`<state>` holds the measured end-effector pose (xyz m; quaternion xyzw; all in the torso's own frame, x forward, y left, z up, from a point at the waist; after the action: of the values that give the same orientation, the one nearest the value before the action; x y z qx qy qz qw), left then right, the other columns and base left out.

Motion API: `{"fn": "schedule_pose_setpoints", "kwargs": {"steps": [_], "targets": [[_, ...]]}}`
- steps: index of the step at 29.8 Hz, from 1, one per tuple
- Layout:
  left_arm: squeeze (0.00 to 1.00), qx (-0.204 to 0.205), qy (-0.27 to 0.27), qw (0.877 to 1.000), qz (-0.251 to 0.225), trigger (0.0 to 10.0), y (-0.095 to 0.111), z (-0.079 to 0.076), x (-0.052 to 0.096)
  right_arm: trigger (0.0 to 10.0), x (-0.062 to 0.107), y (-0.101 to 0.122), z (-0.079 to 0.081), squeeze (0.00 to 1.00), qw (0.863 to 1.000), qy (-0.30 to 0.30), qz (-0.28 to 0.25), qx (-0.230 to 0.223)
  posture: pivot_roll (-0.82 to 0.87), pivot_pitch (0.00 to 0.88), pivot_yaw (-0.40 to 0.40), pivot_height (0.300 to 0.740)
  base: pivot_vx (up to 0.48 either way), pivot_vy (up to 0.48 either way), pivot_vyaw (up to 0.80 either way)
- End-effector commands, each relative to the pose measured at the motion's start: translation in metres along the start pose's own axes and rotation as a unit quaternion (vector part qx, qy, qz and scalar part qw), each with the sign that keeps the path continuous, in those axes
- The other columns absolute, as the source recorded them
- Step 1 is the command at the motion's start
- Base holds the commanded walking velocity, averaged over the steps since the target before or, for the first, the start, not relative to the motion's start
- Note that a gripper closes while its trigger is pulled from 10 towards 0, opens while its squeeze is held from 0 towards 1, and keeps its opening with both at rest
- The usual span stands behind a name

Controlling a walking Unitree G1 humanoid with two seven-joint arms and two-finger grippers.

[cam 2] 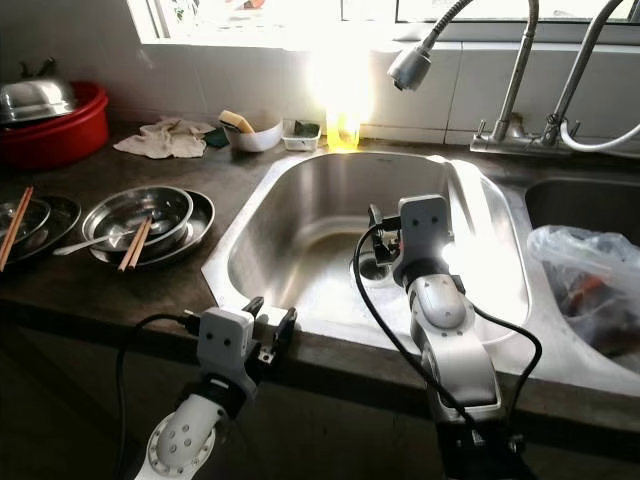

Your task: Kitchen organization

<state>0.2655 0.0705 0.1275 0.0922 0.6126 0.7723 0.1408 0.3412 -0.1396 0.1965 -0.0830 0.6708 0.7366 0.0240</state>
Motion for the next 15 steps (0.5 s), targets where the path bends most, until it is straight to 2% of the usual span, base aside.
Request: {"fn": "schedule_pose_setpoints", "kwargs": {"steps": [1,4,8,15], "targets": [[0.0,-0.008,0.001,1.0,-0.005,10.0,0.003,0.002,0.002,10.0,0.01,0.012,0.004,0.0,1.0,0.01,-0.029,-0.006,0.07,0.044,0.007,0.74,0.0,0.0,0.0],[0.0,-0.01,0.002,1.0,-0.006,10.0,0.003,0.003,0.004,10.0,0.027,0.016,0.008,0.0,0.998,0.023,-0.046,-0.032,0.06,0.045,0.016,0.74,0.0,0.0,0.0],[0.0,-0.011,0.002,1.0,-0.012,10.0,0.005,0.004,0.005,10.0,0.041,0.017,0.012,0.0,0.997,0.035,-0.051,-0.04,0.06,0.043,0.02,0.74,0.0,0.0,0.0],[0.0,-0.02,0.014,1.0,-0.006,10.0,0.003,0.007,0.007,10.0,0.059,0.013,0.019,0.0,0.996,0.039,-0.047,-0.058,0.05,0.041,0.02,0.74,0.0,0.0,0.0]]}}
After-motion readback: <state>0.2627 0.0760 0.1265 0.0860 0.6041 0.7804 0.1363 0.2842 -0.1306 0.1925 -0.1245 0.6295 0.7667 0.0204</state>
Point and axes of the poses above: a point about 5 cm out from each wrist's last joint towards the gripper, its own x axis pointing back from the gripper into the wrist, its own y axis along the axis of the wrist's last joint, z = x × y, the point moved 5 cm from there along -x, pointing out of the wrist towards the gripper, and after that the axes turned 11 degrees about -x, right-handed, at the moved point
